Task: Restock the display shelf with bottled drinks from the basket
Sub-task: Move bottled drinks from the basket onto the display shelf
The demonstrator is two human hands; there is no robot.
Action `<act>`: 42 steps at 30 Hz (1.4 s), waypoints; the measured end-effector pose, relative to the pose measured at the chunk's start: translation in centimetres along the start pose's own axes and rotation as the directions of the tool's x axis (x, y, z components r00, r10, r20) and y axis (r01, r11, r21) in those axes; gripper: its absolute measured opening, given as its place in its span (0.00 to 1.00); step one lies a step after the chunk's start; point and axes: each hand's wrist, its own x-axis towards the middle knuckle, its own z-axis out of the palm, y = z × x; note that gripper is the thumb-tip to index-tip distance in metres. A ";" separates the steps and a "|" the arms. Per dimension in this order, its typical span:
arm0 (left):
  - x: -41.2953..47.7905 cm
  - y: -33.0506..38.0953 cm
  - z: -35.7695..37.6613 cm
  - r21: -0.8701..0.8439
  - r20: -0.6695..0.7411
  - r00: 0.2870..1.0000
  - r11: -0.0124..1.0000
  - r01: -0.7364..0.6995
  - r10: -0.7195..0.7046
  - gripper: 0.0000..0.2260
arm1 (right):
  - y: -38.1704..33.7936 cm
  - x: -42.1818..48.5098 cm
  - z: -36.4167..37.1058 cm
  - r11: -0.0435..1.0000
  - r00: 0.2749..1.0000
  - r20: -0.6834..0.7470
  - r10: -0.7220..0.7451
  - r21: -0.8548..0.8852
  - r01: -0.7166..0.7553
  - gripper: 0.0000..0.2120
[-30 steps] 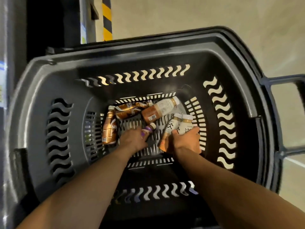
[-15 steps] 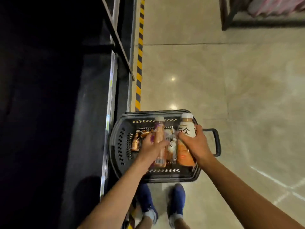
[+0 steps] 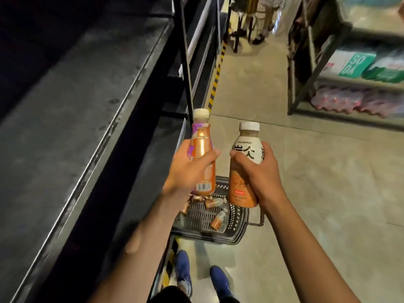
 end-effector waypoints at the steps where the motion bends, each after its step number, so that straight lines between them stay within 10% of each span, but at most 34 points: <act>1: -1.5 0.8 -0.6 -0.014 -0.035 0.999 0.999 -0.032 0.032 0.13 | -1.3 -0.9 0.2 0.999 0.999 0.040 -0.031 -0.005 0.032 0.19; 9: -15.4 4.2 -6.8 -0.118 -0.447 0.882 0.967 -0.227 0.152 0.12 | -9.0 -8.8 6.7 0.974 0.840 0.499 -0.213 0.047 0.220 0.16; 17: -34.5 3.8 -14.1 -0.038 -0.861 0.484 0.929 -0.368 0.157 0.11 | -13.7 -24.2 15.6 0.946 0.453 0.833 -0.317 0.242 0.217 0.16; 28: -64.7 -2.7 -15.5 0.153 -0.988 -0.032 0.907 -0.392 0.153 0.12 | -12.0 -55.2 18.0 0.919 -0.142 0.920 -0.364 0.380 0.108 0.22; 33: -77.4 -6.4 -16.7 0.201 -0.977 -0.144 0.911 -0.360 0.159 0.11 | -9.8 -68.4 17.8 0.916 -0.231 0.896 -0.380 0.399 0.044 0.24; 42: -89.8 -10.9 -24.2 0.173 -0.984 -0.109 0.909 -0.379 0.141 0.12 | -8.7 -80.5 20.1 0.879 -0.160 0.884 -0.440 0.460 0.122 0.23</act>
